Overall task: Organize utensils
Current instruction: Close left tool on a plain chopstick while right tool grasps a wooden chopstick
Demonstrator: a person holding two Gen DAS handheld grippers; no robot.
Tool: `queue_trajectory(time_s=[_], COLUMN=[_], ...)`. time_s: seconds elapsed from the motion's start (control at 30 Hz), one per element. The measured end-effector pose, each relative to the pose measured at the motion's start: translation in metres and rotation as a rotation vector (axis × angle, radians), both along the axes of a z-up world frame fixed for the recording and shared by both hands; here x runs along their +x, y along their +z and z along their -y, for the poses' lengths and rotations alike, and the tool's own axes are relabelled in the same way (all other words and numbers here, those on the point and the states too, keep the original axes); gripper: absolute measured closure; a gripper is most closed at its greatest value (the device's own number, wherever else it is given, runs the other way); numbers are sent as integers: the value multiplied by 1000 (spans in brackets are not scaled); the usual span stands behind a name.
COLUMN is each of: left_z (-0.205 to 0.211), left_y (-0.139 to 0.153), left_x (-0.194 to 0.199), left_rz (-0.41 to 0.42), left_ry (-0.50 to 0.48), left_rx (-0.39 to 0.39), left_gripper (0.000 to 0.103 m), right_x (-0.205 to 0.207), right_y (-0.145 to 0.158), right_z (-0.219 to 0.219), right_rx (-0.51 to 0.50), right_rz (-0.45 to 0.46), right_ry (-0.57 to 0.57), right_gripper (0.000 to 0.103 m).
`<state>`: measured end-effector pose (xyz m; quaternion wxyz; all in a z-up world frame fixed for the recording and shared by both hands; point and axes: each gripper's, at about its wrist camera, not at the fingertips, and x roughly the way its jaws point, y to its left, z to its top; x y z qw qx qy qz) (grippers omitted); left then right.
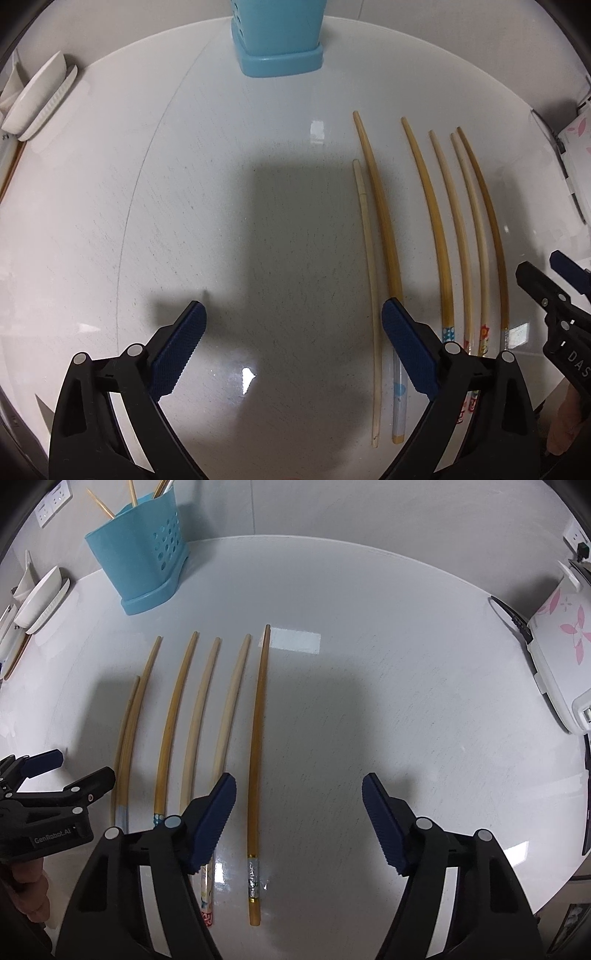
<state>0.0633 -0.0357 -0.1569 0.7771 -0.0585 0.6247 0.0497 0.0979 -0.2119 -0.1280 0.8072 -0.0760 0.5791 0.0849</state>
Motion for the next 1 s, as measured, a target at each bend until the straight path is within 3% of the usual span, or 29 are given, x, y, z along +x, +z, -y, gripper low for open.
queue_trajectory(time_s=[0.2,0.3,0.47,0.6,0.7,0.77,1.0], left_z=[7,8,10,3,-3,-4,-16], left_y=[-1,1,13,16,20,20,22], left_x=[2,6,4,4,3,2,-2], left_rz=[-24,-38,-61,-68,-75,-78,-72], left_ry=[-7,-13,-8,10,14,17,19], left_rx=[32,30,26,24,14,5,-31], left_gripper=[18,29,60,76,97,98,100], right_x=[-1,0,2,1,-1,-1,4], right_y=[-6,-10,-15,-17,-18,-17,-14], right_z=[-3,-5,-10,-16,-17,-21,-15], right_rx=[-13,-16,-10,-24,-30,-21,-14], right_rz=[-32,-58,-106,-134,-157,-177,-182], right_ry=[7,7,12,25,22,11,-21], right_gripper=[43,49,63,78,86,97,97])
